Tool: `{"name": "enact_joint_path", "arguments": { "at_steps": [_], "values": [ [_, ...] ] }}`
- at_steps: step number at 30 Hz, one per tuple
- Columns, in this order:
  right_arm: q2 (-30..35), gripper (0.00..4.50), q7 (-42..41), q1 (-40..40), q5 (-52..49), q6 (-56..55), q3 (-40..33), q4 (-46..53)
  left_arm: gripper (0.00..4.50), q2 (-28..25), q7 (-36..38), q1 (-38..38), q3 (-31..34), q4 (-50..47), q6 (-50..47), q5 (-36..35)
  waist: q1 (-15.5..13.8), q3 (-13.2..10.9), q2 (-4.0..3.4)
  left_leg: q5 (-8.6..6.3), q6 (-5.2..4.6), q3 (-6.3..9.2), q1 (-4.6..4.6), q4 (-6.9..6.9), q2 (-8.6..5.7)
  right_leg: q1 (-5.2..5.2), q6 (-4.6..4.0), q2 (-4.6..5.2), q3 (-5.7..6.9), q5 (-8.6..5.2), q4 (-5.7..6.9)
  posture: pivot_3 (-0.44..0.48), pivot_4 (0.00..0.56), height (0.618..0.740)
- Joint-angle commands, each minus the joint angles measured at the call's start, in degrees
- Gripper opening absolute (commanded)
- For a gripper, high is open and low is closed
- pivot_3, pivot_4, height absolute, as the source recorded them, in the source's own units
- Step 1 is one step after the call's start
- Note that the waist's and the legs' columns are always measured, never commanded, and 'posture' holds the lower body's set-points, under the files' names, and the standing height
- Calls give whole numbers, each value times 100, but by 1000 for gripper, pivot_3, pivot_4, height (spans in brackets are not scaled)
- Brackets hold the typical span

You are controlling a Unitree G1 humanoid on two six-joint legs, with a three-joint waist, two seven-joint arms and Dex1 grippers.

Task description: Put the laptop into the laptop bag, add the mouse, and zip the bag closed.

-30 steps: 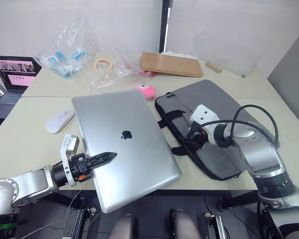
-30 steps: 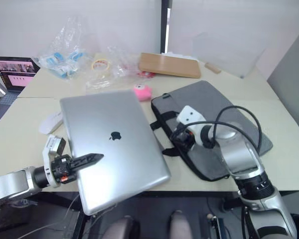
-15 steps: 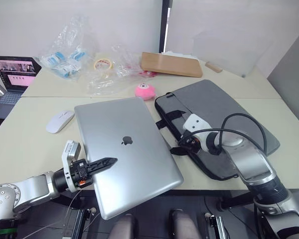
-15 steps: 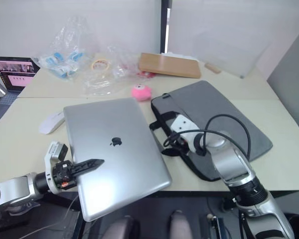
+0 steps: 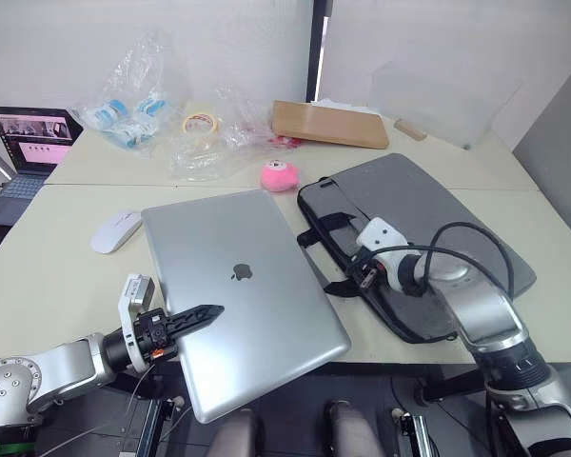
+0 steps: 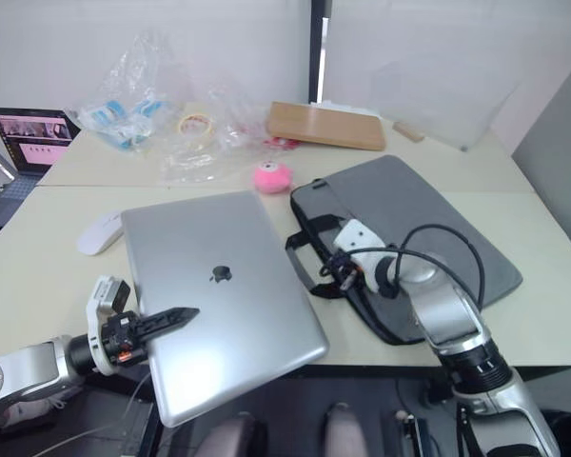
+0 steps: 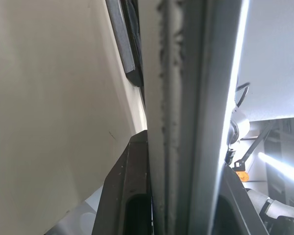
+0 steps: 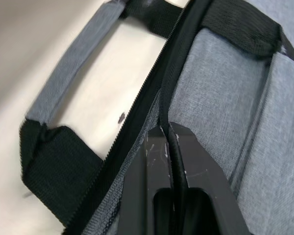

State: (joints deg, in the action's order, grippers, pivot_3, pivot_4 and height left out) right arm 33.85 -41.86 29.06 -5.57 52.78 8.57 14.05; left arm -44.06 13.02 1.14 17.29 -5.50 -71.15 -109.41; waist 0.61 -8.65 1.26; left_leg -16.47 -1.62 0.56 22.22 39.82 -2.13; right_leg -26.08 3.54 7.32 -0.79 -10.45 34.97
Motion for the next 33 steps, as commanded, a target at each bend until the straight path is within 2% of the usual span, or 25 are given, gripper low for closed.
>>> {"name": "enact_joint_path", "arguments": {
  "at_steps": [1, 6, 14, 26, 33],
  "values": [
    [65, 17, -183, 493, -616, 607, -680, 268, 376, -256, 319, -642, -385, 246, -407, -359, -15, 0, 0, -1, -1, 1, 1, 1, -1, 0, 0, 0, 0, 0, 1, 0, 150, 740],
    [174, 17, -140, 835, -975, 979, -916, 151, 376, -77, 382, -1443, -682, 984, -732, -359, 15, 0, 0, -10, -19, 2, -5, -2, -2, 3, 0, -4, 3, 0, 8, 0, 150, 740],
    [339, 17, -48, 1066, -1340, 1241, -1069, 133, 376, 277, 179, -2196, -835, 1856, -1076, -359, 26, 0, 0, 6, 8, -2, 3, -1, -1, 1, 2, -5, 0, 1, 12, 0, 150, 740],
    [247, 17, 339, 1439, -1837, 1699, -1247, 176, 376, 1107, -833, -3202, -727, 2865, -1170, -359, 13, 0, 1, 8, 10, 0, 6, 2, -2, 1, 5, -4, 0, 3, 13, 0, 150, 740],
    [97, 17, 605, 1558, -2076, 1922, -1339, 251, 376, 1898, -1874, -3596, -692, 2878, -613, -359, -5, 0, 1, 11, 16, 2, 9, 5, -6, 1, 8, 4, 0, 5, 12, 0, 150, 740]
  ]
}}
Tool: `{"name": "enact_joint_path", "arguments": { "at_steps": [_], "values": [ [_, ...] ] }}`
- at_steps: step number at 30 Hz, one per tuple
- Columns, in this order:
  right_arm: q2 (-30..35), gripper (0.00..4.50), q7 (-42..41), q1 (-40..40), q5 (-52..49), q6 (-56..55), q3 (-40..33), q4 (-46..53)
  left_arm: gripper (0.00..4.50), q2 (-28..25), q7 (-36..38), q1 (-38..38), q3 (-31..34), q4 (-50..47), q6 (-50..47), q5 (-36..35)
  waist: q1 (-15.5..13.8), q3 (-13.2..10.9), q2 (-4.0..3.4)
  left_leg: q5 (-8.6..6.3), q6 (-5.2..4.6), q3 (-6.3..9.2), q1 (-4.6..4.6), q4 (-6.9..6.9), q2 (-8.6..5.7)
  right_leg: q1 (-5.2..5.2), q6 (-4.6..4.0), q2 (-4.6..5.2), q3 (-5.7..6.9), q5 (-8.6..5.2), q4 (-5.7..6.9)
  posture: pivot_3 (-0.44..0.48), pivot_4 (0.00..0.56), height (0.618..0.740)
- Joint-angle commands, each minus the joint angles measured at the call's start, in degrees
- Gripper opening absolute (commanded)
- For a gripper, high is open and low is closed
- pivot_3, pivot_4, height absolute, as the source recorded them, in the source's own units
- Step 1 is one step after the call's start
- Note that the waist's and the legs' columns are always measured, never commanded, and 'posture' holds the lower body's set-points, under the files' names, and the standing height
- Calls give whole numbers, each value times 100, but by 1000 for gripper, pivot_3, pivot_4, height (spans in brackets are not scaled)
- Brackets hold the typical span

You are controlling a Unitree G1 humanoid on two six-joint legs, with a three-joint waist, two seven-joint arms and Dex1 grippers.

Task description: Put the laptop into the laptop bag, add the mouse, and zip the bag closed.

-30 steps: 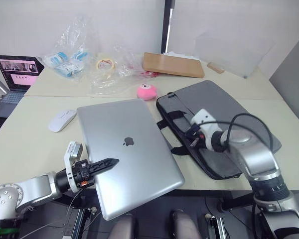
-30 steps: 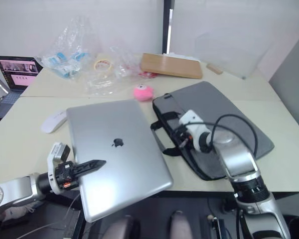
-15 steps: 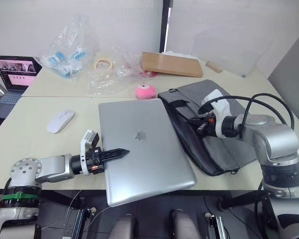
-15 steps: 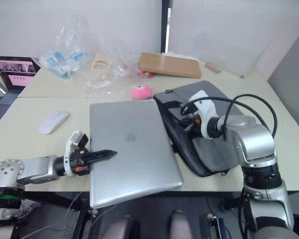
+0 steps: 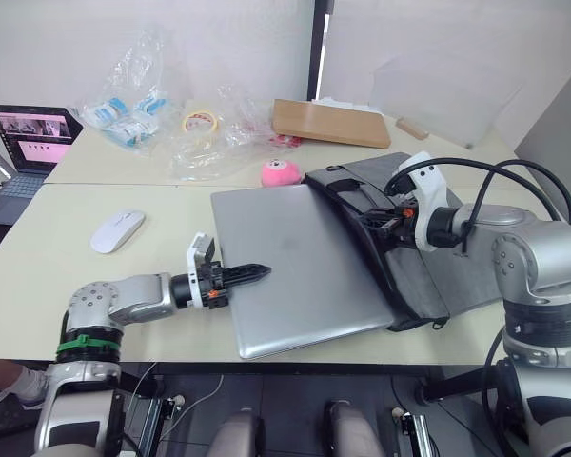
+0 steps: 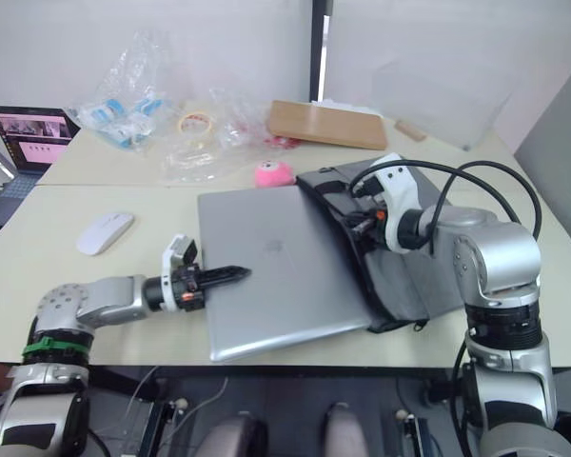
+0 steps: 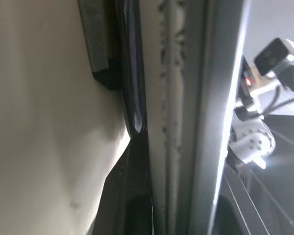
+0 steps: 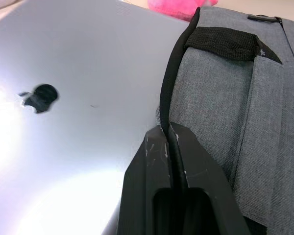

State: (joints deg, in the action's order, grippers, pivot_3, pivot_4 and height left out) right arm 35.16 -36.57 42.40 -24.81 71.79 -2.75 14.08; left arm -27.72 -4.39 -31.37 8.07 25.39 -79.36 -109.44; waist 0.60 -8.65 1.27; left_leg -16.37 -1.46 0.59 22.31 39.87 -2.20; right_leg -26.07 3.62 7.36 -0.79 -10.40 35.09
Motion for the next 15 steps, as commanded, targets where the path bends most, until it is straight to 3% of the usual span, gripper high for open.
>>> {"name": "enact_joint_path", "arguments": {
  "at_steps": [1, 6, 15],
  "values": [
    [-45, 17, 110, 236, -178, 36, -208, 253, 376, 409, -258, -429, 254, -181, 270, -356, -2, 0, 0, 1, 1, 0, 1, 0, -1, 0, 1, 1, 0, 1, -1, 0, 150, 740],
    [-192, 17, 284, 317, -288, 100, -247, 225, 376, 1081, -830, -979, 115, 72, 805, -264, -32, 0, 1, 2, 3, 2, 7, 3, -6, 0, 5, 4, 0, 4, -4, 0, 150, 740],
    [-287, 17, 552, 460, -530, 345, -545, 267, 376, 1715, -578, -1657, 98, 461, 898, 887, 12, 0, 1, 3, 0, -5, 10, 5, -9, 0, 11, 4, -2, 7, -10, 0, 150, 740]
  ]
}}
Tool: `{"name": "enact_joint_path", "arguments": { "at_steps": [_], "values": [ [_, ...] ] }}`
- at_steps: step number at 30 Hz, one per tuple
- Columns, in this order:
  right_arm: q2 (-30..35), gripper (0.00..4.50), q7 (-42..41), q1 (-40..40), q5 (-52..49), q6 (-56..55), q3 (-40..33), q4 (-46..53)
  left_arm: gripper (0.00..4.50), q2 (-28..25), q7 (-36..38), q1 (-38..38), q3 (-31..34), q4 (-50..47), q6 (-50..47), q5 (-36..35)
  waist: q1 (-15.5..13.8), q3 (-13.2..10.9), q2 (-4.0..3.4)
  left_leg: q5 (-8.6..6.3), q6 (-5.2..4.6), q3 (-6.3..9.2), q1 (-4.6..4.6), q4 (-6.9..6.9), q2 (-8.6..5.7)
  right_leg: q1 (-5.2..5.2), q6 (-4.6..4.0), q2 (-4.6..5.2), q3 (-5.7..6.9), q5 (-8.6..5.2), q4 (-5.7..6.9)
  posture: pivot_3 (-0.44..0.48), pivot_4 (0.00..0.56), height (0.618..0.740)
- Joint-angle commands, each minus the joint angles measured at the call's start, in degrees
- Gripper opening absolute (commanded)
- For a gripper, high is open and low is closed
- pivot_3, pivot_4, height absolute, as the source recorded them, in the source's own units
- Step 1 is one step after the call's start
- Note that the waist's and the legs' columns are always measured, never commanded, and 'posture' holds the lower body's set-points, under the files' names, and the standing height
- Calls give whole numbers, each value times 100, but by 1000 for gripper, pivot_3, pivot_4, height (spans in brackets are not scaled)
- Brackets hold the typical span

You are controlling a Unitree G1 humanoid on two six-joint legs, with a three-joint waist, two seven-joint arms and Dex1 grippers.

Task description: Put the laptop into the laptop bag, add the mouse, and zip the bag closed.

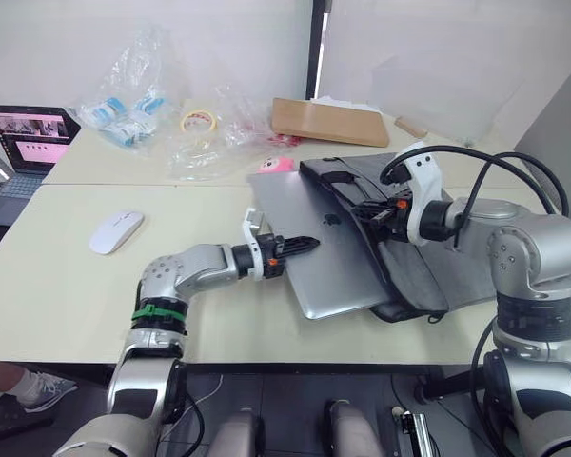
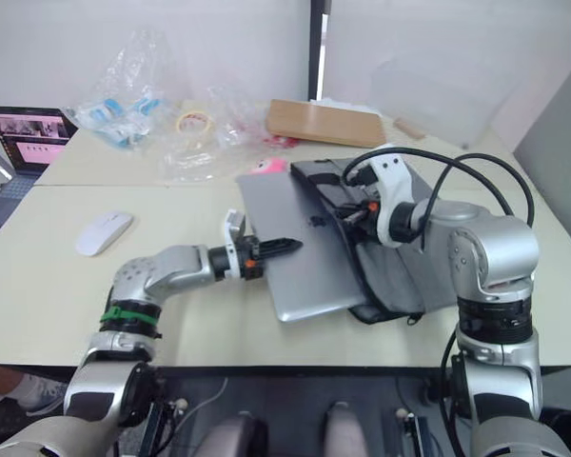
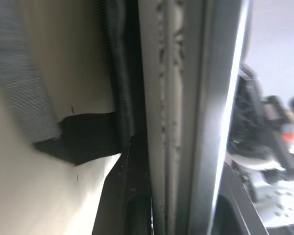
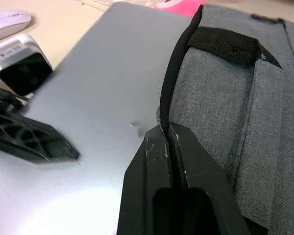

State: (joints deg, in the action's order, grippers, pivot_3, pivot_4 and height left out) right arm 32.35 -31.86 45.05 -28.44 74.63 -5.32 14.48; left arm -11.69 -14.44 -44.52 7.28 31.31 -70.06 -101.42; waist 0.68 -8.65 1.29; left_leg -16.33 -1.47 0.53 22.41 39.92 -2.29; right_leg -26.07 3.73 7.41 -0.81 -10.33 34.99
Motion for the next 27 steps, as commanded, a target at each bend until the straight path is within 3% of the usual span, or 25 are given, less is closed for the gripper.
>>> {"name": "enact_joint_path", "arguments": {
  "at_steps": [1, 8, 19, 27],
  "values": [
    [-11, 17, 98, 217, -193, 96, -327, 226, 376, 167, 483, -403, 199, -59, -34, 218, 12, 0, 0, 0, -1, -1, 0, 0, 0, 0, 0, 0, 0, 0, 0, 0, 150, 740],
    [33, 17, 175, 516, -459, 368, -600, 122, 376, 830, 932, -1064, 239, 552, -52, 1157, -27, 0, 0, 2, -7, -3, 6, 3, -2, 0, 4, 0, 0, 2, -2, 0, 150, 740],
    [29, 17, 310, 806, -603, 451, -737, -84, 376, 1527, 1649, -1922, 869, 1837, 544, 2573, 9, -1, 0, 2, -16, -14, 8, 2, 0, -2, 7, 0, -2, 4, -6, 0, 150, 740],
    [-333, 17, 601, 1138, -893, 1144, -1441, -158, 376, 1897, 1977, -2367, 1375, 2546, 1197, 3356, 0, 0, 0, 0, -19, -12, 12, 2, -1, -4, 9, 2, -1, 5, -9, 0, 150, 740]
  ]
}}
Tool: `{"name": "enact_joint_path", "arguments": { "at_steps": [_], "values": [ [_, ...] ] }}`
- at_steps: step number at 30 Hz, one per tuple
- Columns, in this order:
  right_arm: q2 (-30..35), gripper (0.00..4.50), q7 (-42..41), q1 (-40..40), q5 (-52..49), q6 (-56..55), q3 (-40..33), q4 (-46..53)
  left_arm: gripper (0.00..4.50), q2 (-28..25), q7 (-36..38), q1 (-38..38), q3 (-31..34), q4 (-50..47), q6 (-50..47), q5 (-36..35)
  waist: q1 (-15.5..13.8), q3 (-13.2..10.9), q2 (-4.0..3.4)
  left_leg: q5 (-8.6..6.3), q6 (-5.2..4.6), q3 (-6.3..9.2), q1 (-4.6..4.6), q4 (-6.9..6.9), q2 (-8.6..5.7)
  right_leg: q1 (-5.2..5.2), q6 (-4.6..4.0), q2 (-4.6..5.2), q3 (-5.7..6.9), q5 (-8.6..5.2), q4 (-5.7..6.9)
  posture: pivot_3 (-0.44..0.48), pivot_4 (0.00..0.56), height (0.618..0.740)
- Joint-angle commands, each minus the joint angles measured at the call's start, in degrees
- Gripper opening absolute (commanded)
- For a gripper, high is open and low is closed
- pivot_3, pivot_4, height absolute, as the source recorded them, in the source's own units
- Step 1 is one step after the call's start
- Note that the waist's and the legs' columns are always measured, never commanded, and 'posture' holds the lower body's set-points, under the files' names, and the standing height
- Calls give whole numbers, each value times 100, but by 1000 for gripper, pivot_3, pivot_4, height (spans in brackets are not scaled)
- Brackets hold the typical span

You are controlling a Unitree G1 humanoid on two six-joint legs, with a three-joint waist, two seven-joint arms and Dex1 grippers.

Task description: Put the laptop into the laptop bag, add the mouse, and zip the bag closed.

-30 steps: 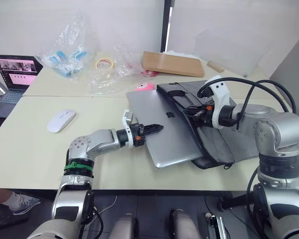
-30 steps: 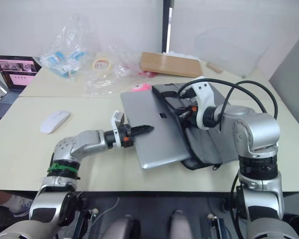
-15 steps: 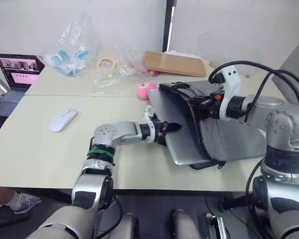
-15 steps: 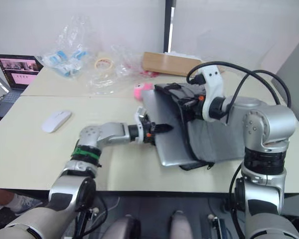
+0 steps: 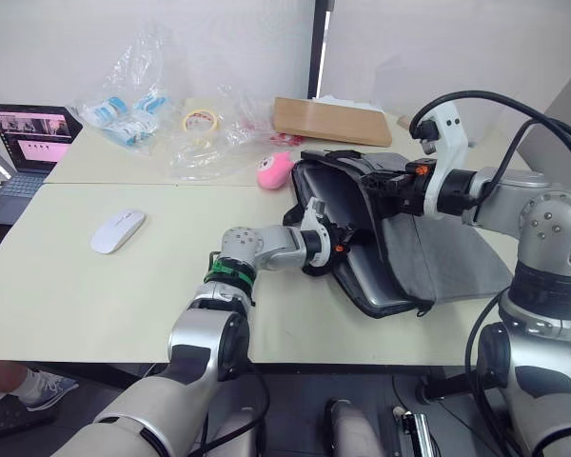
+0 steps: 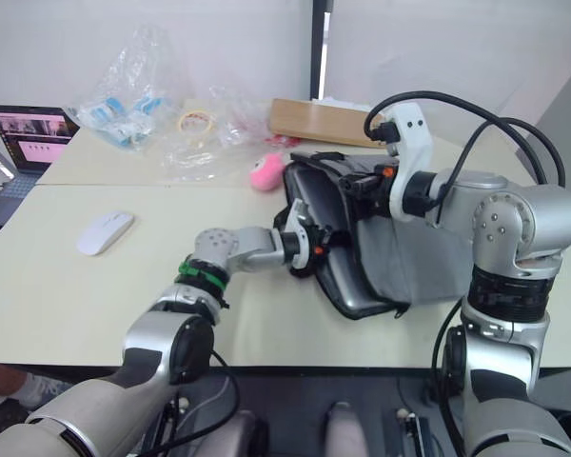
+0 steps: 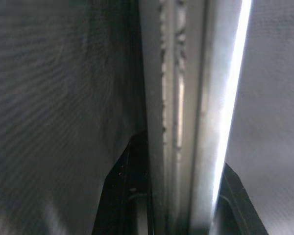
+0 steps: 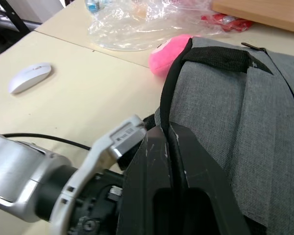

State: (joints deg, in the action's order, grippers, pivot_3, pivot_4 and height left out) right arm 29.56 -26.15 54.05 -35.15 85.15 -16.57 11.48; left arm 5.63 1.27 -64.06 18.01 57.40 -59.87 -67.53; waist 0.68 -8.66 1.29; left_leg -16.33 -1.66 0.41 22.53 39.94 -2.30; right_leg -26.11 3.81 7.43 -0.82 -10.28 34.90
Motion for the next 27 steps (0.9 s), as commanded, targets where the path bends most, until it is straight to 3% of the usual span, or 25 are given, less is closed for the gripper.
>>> {"name": "enact_joint_path", "arguments": {
  "at_steps": [1, 9, 19, 21, 27],
  "values": [
    [-72, 17, 46, 243, -230, 131, -335, 157, 376, 204, 447, -484, 372, 13, 252, 37, 0, 0, 0, 0, 0, -1, 0, 0, 0, 0, 0, 0, 0, 0, 0, 0, 150, 740],
    [-102, 17, 98, 181, -197, 139, -323, 215, 376, 382, 962, -871, 563, 368, 643, 711, 4, 0, 0, 0, -1, -1, 2, -1, 0, -4, 1, 0, 0, 0, 2, 0, 150, 740],
    [-77, 17, 100, 103, -163, 49, -244, 222, 376, 351, 1499, -883, 533, 372, 372, 1438, 7, 0, 0, 0, -1, -1, 3, -1, 0, -5, 1, 0, 0, 0, 4, 0, 150, 740],
    [-77, 0, 101, 100, -154, 27, -228, 210, 1407, 353, 1531, -911, 611, 401, 356, 1467, 7, 0, 0, 0, -1, -2, 3, 0, 0, -5, 1, 0, 0, 0, 4, 0, 150, 740],
    [-58, 0, 95, 59, -131, -35, -186, 201, 3338, 292, 1608, -890, 595, 361, 235, 1659, 7, 0, 0, -1, -1, -1, 2, 0, 0, -5, 1, 0, 0, 1, 6, 0, 150, 740]
  ]
}}
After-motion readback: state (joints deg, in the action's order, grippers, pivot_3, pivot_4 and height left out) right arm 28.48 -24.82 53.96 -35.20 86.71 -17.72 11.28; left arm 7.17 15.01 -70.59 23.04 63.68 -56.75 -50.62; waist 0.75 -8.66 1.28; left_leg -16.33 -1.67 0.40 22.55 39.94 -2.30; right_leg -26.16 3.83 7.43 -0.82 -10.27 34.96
